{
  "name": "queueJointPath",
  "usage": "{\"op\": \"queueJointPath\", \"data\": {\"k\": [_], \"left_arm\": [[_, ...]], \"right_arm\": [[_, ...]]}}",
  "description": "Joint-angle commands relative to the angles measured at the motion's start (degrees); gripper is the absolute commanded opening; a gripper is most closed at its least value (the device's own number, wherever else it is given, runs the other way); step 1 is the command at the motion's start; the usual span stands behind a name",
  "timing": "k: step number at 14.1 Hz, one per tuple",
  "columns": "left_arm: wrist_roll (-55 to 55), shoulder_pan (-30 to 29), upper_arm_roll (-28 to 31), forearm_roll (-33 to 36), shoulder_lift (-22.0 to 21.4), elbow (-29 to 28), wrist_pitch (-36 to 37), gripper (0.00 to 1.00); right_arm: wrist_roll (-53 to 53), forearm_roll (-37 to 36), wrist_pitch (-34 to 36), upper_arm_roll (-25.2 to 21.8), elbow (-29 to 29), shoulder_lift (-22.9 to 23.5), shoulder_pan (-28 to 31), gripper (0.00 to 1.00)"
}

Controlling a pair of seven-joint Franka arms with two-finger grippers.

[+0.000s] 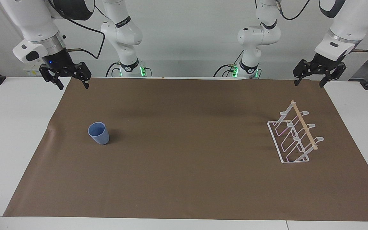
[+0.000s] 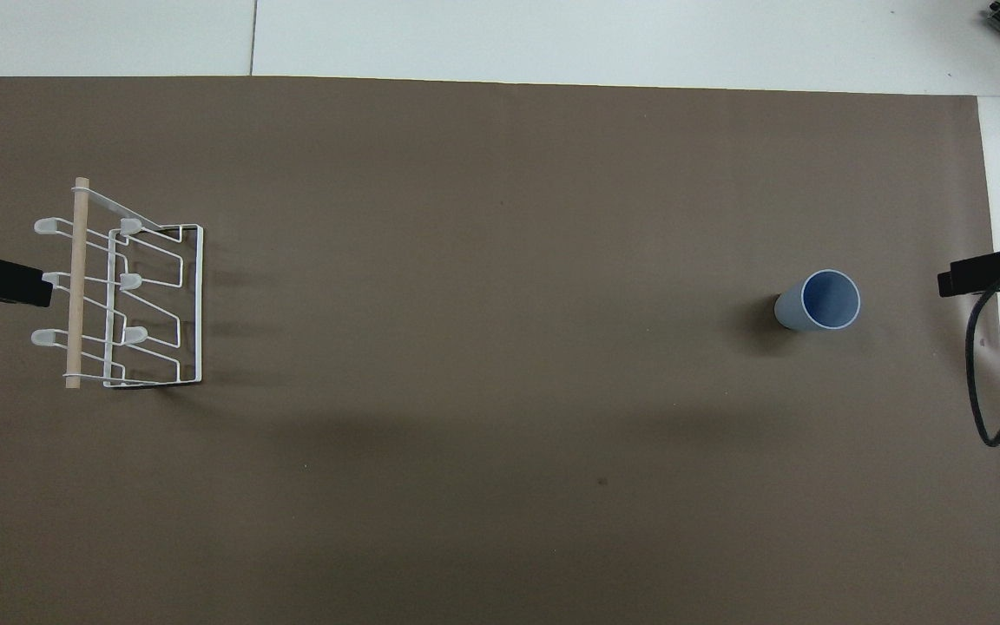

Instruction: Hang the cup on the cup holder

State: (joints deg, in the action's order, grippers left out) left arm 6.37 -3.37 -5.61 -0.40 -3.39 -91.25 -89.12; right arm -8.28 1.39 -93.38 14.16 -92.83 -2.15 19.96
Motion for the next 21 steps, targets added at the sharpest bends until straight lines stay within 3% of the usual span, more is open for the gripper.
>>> {"op": "queueJointPath", "data": {"k": [1,4,7,15,21], "left_arm": [[-0.4,0.56,0.78,-0.66,-1.45,-1.48,0.08,1.0],[-0.31,0.65,0.78,-0.66,-1.53,-1.92,-0.09,1.0],[-0.22,0.47,0.78,-0.66,-1.53,-1.92,-0.18,1.0],[-0.22,0.39,0.78,-0.66,-1.8,-2.88,-1.41,1.0],[-0.22,0.38,0.78,-0.66,-2.76,-4.82,-2.11,1.0]], "right_arm": [[0.54,1.16,0.22,0.17,-0.86,-0.93,0.87,1.0],[0.54,1.07,0.22,0.16,-0.95,-1.02,0.79,1.0],[0.11,1.07,-1.27,0.25,-5.15,-3.03,0.7,1.0],[-5.78,1.25,-15.76,0.43,-15.79,-5.5,-0.09,1.0],[-5.08,1.33,-26.39,0.34,-20.71,0.55,-3.43,1.0]]}}
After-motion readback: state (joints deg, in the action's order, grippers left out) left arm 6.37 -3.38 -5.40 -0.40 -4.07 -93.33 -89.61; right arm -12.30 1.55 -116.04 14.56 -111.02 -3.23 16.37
